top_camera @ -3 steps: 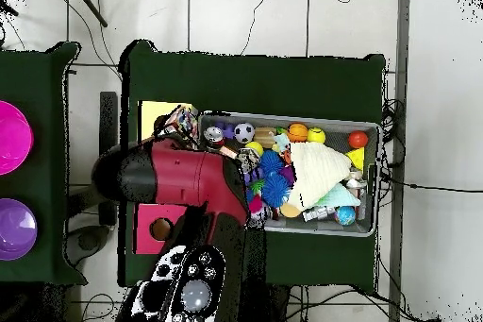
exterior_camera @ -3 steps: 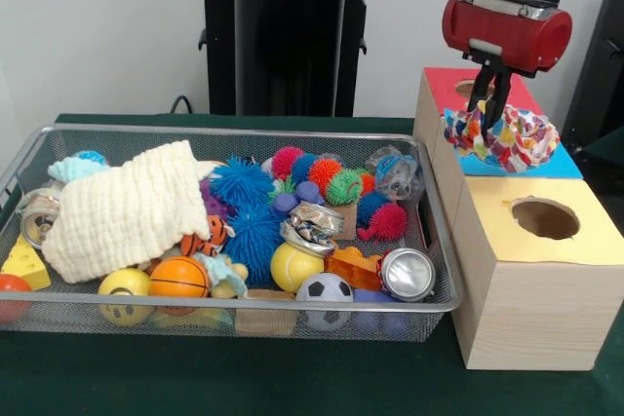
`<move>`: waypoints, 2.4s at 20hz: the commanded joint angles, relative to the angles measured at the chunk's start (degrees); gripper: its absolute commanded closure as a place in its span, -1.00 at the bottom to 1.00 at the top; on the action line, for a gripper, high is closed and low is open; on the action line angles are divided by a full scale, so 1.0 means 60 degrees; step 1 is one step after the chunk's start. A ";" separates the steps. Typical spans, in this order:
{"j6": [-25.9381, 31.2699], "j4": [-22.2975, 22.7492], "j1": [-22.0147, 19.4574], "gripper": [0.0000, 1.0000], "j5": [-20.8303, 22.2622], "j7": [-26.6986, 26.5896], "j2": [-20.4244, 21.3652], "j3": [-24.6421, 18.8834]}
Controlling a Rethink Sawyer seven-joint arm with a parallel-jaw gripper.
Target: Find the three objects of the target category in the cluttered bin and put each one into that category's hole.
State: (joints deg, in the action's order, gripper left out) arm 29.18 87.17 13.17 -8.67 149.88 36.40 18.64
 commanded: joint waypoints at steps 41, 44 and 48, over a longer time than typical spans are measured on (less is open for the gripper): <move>0.0200 -0.1919 0.1377 1.00 -0.1539 0.2451 -0.3057 0.0029; 0.0238 -0.2143 0.1553 1.00 -0.1761 0.2639 -0.3276 0.0170; 0.0446 -0.2423 0.1731 1.00 -0.2037 0.2761 -0.3439 0.0345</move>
State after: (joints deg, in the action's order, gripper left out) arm 34.00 79.58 22.75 -15.21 149.88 23.87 25.33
